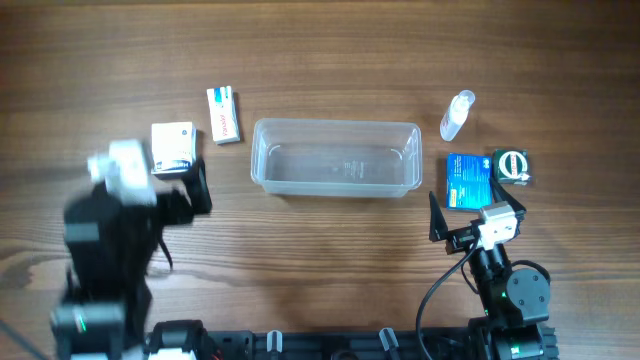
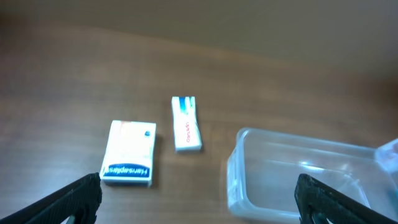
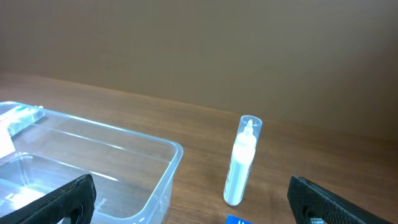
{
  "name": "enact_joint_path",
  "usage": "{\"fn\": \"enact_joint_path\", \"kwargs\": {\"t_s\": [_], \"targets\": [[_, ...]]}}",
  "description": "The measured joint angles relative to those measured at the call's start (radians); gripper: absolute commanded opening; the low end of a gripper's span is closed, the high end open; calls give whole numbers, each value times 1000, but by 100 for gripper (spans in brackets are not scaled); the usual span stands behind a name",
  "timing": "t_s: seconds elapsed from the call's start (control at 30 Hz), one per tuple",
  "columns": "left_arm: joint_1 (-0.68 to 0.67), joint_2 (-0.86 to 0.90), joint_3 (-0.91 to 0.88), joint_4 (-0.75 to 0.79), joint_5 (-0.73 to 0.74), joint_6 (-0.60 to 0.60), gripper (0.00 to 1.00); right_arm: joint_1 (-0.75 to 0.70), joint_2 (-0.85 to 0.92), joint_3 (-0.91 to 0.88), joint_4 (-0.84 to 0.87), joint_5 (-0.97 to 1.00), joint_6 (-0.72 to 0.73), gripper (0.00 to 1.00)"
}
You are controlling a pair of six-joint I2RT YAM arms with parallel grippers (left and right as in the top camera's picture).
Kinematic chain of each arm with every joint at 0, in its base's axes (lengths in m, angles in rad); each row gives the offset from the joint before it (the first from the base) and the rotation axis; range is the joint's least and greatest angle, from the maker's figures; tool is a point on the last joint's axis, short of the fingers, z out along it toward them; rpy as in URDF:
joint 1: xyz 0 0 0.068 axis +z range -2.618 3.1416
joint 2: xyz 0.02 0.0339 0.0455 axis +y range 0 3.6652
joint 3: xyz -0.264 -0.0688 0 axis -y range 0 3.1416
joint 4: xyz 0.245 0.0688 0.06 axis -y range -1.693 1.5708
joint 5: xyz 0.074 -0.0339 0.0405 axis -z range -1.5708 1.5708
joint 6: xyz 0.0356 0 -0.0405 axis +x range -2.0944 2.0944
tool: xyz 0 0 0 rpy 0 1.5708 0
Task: Pack container
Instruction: 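Move left gripper down over the white Hansaplast box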
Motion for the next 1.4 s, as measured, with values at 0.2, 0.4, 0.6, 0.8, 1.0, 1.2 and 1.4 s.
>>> {"fn": "enact_joint_path", "kwargs": {"t_s": [0.2, 0.4, 0.6, 0.8, 1.0, 1.2, 1.4], "targets": [[7, 449, 341, -276, -7, 113, 100, 0, 0, 0, -1, 0, 0, 100], [32, 721, 425, -354, 1, 146, 100, 0, 0, 0, -1, 0, 0, 100], [32, 789, 425, -323, 0, 150, 100, 0, 0, 0, -1, 0, 0, 100], [32, 789, 425, -307, 4, 151, 100, 0, 0, 0, -1, 0, 0, 100], [32, 789, 426, -289, -16, 154, 100, 0, 0, 0, -1, 0, 0, 100], [33, 795, 426, -248, -94, 154, 100, 0, 0, 0, -1, 0, 0, 100], [46, 850, 426, -208, -121, 153, 100, 0, 0, 0, -1, 0, 0, 100]]}}
